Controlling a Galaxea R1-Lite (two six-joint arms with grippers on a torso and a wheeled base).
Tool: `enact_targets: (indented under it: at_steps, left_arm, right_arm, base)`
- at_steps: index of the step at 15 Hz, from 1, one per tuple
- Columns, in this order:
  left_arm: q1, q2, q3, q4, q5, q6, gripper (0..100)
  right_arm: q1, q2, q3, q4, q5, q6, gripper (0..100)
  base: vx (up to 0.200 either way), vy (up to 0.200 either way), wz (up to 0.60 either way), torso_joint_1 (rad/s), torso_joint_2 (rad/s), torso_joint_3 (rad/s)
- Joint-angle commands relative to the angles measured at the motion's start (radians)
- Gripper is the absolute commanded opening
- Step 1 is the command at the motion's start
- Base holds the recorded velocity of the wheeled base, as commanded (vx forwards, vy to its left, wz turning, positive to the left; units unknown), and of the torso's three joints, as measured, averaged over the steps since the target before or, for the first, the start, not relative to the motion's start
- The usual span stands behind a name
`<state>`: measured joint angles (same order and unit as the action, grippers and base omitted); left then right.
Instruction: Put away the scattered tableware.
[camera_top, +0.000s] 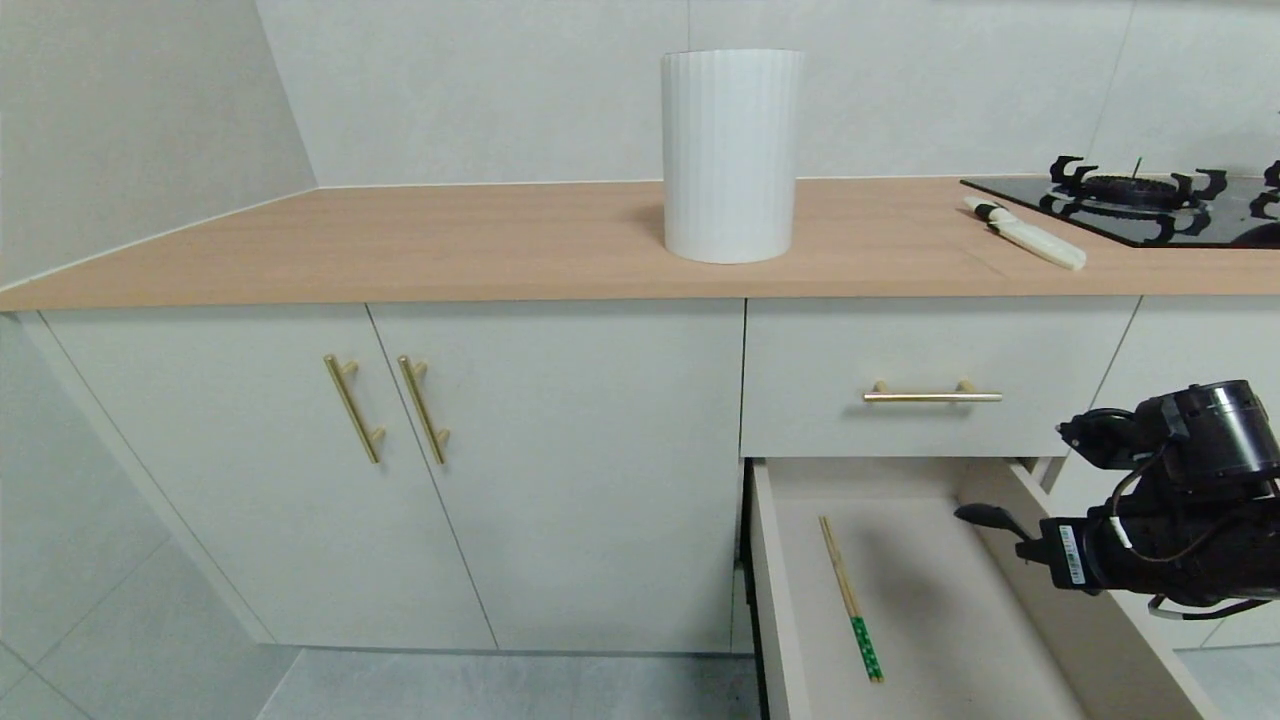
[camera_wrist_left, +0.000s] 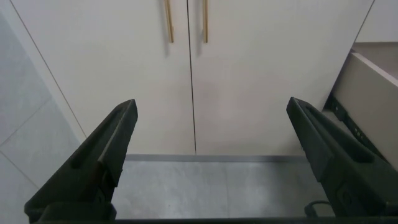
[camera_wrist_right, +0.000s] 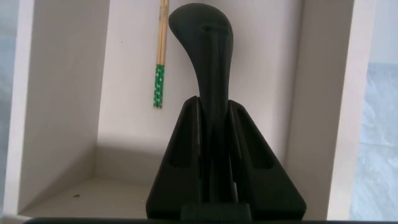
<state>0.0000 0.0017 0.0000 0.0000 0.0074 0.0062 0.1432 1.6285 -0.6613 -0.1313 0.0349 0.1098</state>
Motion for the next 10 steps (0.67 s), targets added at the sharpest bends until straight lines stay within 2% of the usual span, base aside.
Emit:
enact_targets:
  at_steps: [1,3,6,8,10]
  left_arm:
    - [0.000,0.001,0.000,0.000,0.000,0.000,100]
    - [0.000,0.001,0.000,0.000,0.000,0.000,100]
    - [0.000,0.001,0.000,0.000,0.000,0.000,100]
    - [0.000,0.001,0.000,0.000,0.000,0.000,100]
    - [0.000,0.001,0.000,0.000,0.000,0.000,100]
  right_arm:
    - [0.004,0.036,0.002,0.001,0.000,-0.007,0]
    - [0.007,0.123,0.005,-0.005,0.002,-0.027,0]
    - [0.035,0.307,0.019,-0.160,-0.012,-0.018,0]
    - [0.082,0.495,0.057,-0.403,-0.109,0.034,0]
    - [0.115,0.613,0.061,-0.524,-0.201,0.048,0]
  base:
    - [0.000,0.000,0.00,0.000,0.00,0.000]
    - [0.000,0.000,0.00,0.000,0.00,0.000]
    - [0.000,0.000,0.00,0.000,0.00,0.000]
    - [0.000,0.000,0.00,0.000,0.00,0.000]
    - [0.000,0.000,0.00,0.000,0.00,0.000]
